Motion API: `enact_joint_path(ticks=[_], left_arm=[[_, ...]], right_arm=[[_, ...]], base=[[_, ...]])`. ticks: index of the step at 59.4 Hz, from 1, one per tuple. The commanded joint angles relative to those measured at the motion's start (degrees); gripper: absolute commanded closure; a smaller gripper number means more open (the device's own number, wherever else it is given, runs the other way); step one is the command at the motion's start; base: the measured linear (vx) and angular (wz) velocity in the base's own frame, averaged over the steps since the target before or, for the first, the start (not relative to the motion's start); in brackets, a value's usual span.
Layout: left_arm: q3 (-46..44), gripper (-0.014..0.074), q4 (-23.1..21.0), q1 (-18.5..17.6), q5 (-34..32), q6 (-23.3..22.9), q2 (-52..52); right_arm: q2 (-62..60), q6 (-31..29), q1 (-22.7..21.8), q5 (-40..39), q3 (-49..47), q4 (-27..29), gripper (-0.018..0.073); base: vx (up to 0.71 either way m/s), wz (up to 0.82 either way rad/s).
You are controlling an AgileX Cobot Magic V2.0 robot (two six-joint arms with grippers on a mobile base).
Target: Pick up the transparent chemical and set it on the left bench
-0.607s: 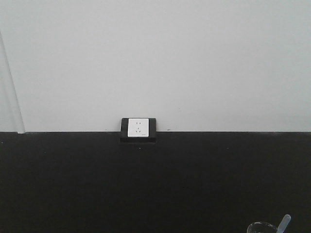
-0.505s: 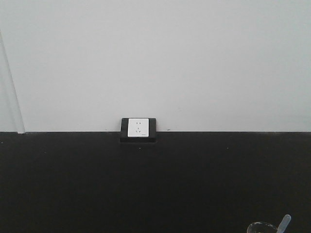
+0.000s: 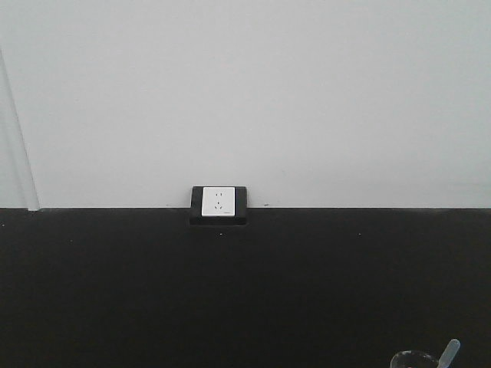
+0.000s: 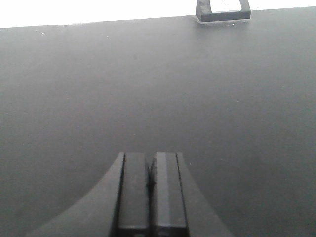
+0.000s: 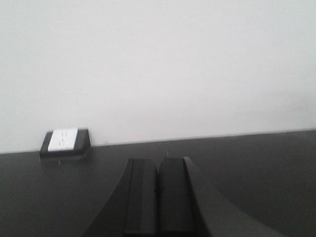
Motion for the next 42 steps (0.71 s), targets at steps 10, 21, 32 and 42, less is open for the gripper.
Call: enact_joint_path(ticks=[10,21,32,42], left_arm=[[0.9,0.06,0.0,-0.1,-4.5,-0.4,-1.1],[0.9,0.06,0.0,-0.1,-4.5,-0.4,-1.1],[0.9,0.06,0.0,-0.1,-4.5,-0.4,-1.1],[0.9,0.06,0.0,-0.1,-4.5,-0.4,-1.1]], right_arm=[[24.2,-1.1,-0.3,-11.4,-14.4,-0.2,0.0567],[36.7,-0.5,-0.3,-15.7,-19.8,-0.1,0.0564],[44.0,-0.5,-0.3,-23.0,-20.2,-0.2,0.053],[48.0,-0.5,-0.3,-25.8,-20.2,-0.2,0.0428]], base=[[0.0,0.0],[0.0,0.0],[0.0,0.0],[0.0,0.0]])
